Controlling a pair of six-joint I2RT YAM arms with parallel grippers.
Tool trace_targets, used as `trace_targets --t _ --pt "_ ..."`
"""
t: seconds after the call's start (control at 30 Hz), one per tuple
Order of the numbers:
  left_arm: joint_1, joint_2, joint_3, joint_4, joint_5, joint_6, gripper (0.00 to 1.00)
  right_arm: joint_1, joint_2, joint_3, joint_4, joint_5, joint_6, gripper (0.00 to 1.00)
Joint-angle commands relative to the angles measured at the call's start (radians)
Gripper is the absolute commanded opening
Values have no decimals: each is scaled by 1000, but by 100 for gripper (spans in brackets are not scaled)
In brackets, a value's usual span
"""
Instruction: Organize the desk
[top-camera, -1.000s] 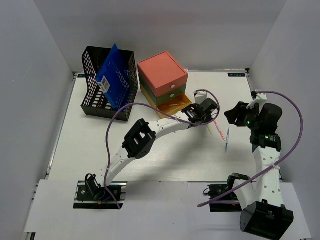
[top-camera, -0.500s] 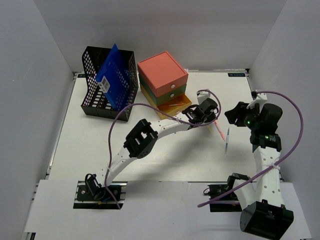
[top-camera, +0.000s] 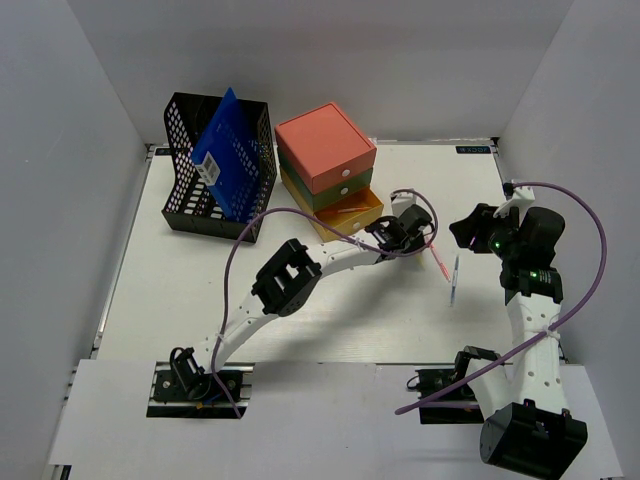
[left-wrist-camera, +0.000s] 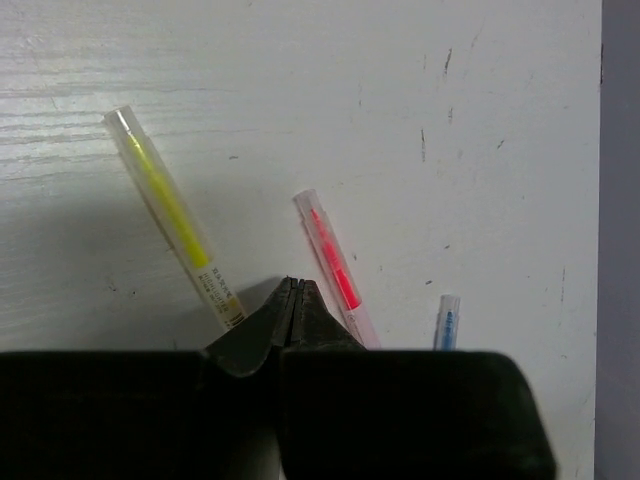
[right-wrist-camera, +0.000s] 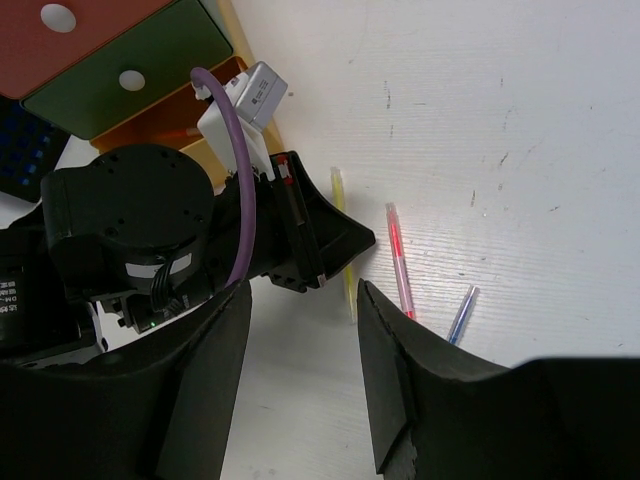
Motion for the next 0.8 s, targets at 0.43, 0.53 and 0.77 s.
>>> trace_targets --t 0.43,0.53,0.77 --pt "2 -142 -164 -69 -64 27 8 -9 -13 -13 44 10 11 52" --pt "2 -165 -167 -73 -71 59 9 -9 -14 -13 46 7 9 52" --pt "2 -321 -259 -13 -132 183 52 -11 -11 -16 47 2 8 52"
